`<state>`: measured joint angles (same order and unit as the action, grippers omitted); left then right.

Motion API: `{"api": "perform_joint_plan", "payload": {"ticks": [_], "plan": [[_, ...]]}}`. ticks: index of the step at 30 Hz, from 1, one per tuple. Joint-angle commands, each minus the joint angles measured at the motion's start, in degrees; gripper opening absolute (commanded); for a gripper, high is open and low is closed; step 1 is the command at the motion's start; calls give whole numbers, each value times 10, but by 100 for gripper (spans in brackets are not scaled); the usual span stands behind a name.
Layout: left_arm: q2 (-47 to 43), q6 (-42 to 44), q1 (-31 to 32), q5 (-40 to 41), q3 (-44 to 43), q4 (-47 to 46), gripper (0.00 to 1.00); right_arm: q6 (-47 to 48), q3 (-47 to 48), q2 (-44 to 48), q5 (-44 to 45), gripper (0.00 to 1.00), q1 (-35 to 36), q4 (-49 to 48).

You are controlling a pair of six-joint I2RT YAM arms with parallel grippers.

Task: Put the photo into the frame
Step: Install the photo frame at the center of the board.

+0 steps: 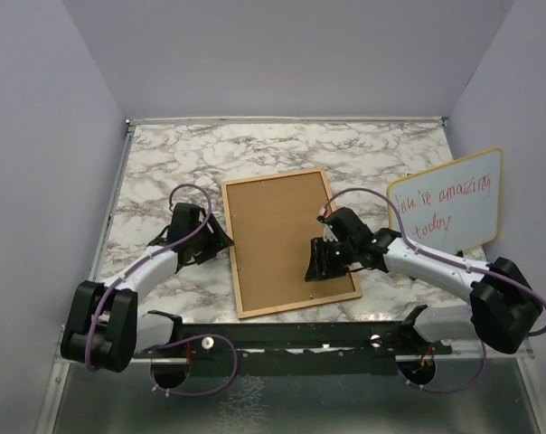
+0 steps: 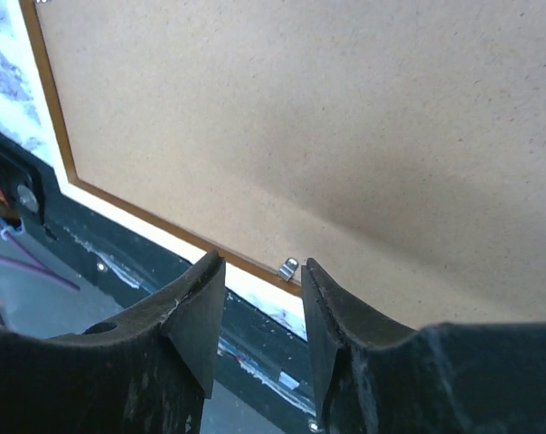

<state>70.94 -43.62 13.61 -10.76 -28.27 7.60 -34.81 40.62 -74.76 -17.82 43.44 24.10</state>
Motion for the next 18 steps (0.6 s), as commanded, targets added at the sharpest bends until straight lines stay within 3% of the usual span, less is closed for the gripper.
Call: {"api": "perform_joint_plan", "payload": {"ticks": [1, 18], "plan": [[-32, 2, 0, 32, 11, 75, 67, -5, 9, -15, 48, 45, 2, 35], [-49, -27, 36, -22, 43, 83, 43, 12, -26, -74, -80, 45, 17, 21]]}}
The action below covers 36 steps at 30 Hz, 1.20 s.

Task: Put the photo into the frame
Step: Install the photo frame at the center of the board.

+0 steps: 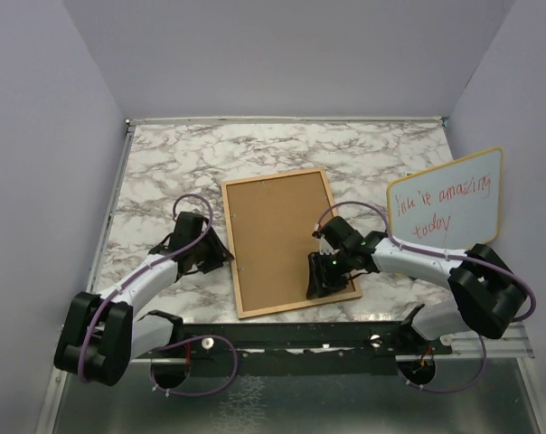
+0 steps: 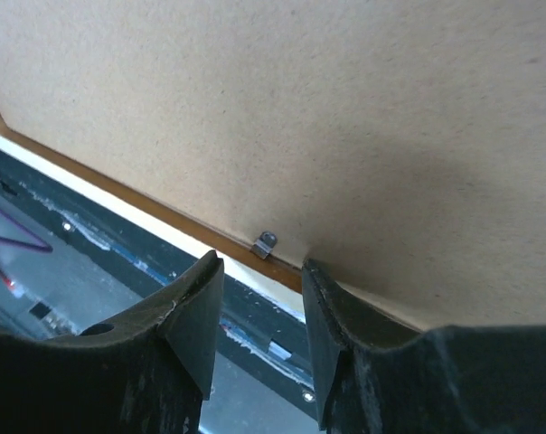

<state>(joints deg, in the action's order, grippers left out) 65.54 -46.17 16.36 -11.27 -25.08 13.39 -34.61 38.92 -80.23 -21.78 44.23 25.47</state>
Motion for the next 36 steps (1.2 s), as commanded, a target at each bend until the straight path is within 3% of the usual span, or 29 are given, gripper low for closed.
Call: {"api": "perform_joint_plan", "payload": {"ticks": [1, 12, 36], "plan": [[6, -1, 9, -17, 11, 24, 43, 12, -9, -22, -43, 45, 10, 6], [42, 3, 41, -60, 12, -2, 40, 18, 1, -51, -97, 43, 19, -29], [-6, -48, 45, -26, 17, -6, 36, -4, -10, -56, -130, 43, 20, -97]]}}
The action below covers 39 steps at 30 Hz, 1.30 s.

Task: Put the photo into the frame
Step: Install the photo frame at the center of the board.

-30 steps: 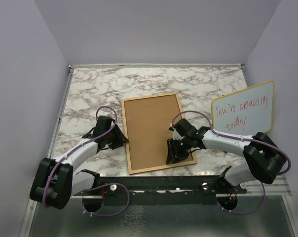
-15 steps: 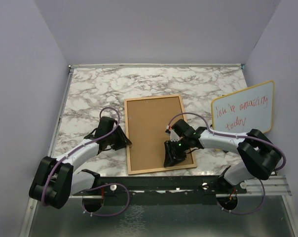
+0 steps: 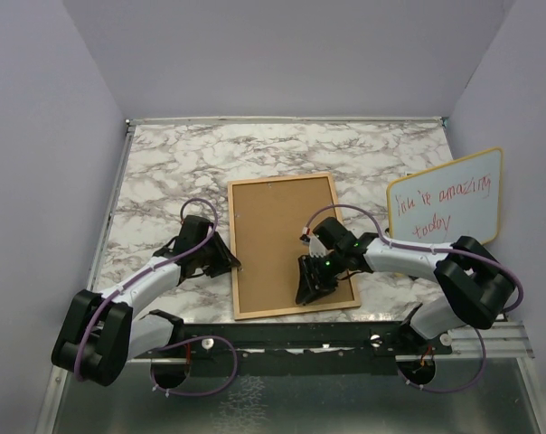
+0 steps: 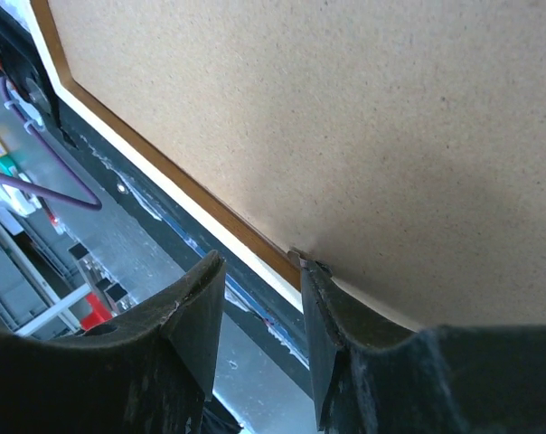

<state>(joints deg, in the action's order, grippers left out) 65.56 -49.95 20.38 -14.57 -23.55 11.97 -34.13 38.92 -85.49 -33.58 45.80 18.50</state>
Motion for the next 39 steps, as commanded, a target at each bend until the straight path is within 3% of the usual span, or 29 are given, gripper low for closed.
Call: {"api": "perform_joint_plan", "payload": {"ticks": [1, 9, 24, 39], "plan": [[-6, -10, 5, 7, 2, 9, 36, -9, -10, -5, -11, 43, 4, -28], [-9, 8, 4, 34, -20, 36, 36, 20, 24, 24, 86, 43, 4, 57], [-4, 14, 4, 48, -26, 43, 36, -2, 14, -9, 29, 43, 5, -24], [29, 34, 4, 67, -49, 41, 35, 23, -7, -24, 14, 43, 9, 8]]}}
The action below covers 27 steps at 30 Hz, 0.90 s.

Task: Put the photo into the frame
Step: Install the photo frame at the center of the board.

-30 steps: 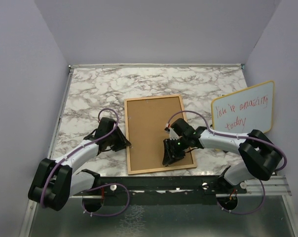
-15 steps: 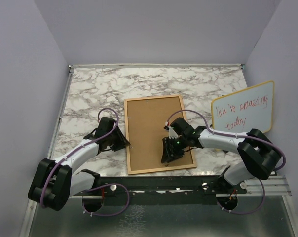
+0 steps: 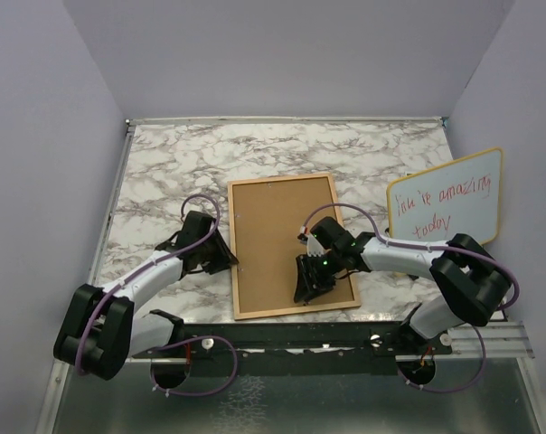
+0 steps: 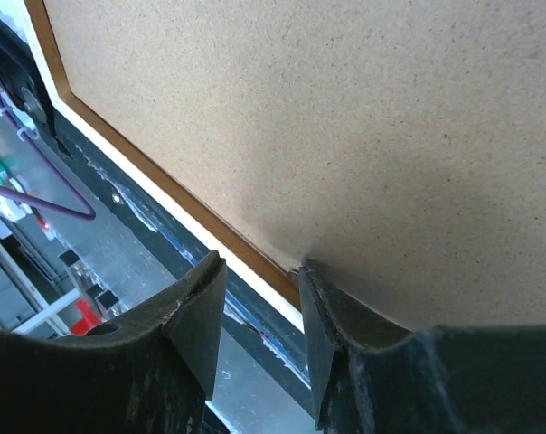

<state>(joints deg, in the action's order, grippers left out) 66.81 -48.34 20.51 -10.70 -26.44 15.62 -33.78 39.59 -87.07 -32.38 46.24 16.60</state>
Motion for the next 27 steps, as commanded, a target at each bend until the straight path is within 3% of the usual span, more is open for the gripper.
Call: {"api": "perform_joint_plan", "payload": {"ticks": [1, 22, 27], "plan": [[19, 19, 3, 29, -22, 5, 35, 22, -15, -8, 5, 43, 5, 33], [33, 23, 3, 38, -31, 1, 34, 32, -25, 6, 26, 43, 5, 62], [31, 23, 3, 39, -32, 1, 34, 26, -15, 54, 72, 43, 5, 66]]}}
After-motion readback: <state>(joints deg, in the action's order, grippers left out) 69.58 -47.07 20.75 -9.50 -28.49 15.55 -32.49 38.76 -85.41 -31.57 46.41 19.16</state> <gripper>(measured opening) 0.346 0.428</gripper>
